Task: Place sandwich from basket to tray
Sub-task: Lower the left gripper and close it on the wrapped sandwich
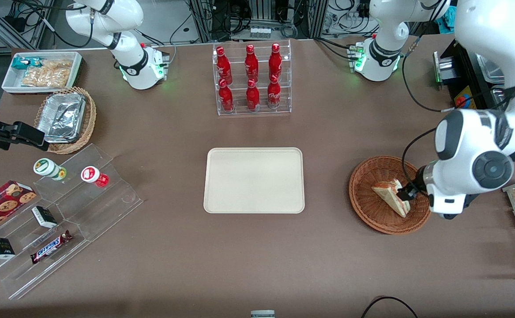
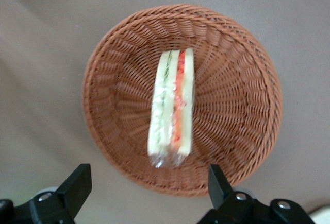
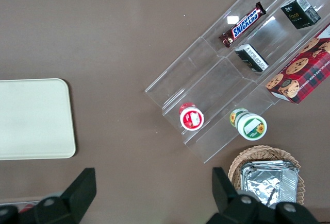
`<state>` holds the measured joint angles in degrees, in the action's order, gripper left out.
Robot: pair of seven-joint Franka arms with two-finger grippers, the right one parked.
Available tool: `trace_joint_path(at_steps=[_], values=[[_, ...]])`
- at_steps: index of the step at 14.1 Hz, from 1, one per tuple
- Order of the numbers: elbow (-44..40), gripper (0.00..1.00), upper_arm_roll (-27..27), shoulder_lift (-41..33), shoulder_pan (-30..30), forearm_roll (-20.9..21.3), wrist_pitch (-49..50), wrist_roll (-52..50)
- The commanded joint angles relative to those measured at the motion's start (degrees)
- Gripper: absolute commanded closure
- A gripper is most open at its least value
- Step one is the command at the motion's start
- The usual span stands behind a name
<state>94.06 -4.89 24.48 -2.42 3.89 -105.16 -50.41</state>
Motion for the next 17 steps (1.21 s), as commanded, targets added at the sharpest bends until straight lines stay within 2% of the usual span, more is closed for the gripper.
trace_joint_path(at_steps=[1, 6, 11, 13, 14, 17], values=[[3.04, 0.00, 0.15, 0.22, -0.21, 0.95, -4.59, -2.41], [12.37, 0.00, 0.32, 0.22, 0.14, 0.95, -16.72, -2.67], [17.73, 0.01, 0.41, 1.01, 0.40, 0.95, -23.93, -2.68], [18.27, 0.43, 0.41, 1.54, 0.49, 0.86, -25.00, -2.68], [18.27, 0.56, 0.41, 1.71, 0.49, 0.77, -24.92, -2.76], [17.48, 0.74, 0.41, 1.72, 0.40, 0.77, -24.65, -2.77]])
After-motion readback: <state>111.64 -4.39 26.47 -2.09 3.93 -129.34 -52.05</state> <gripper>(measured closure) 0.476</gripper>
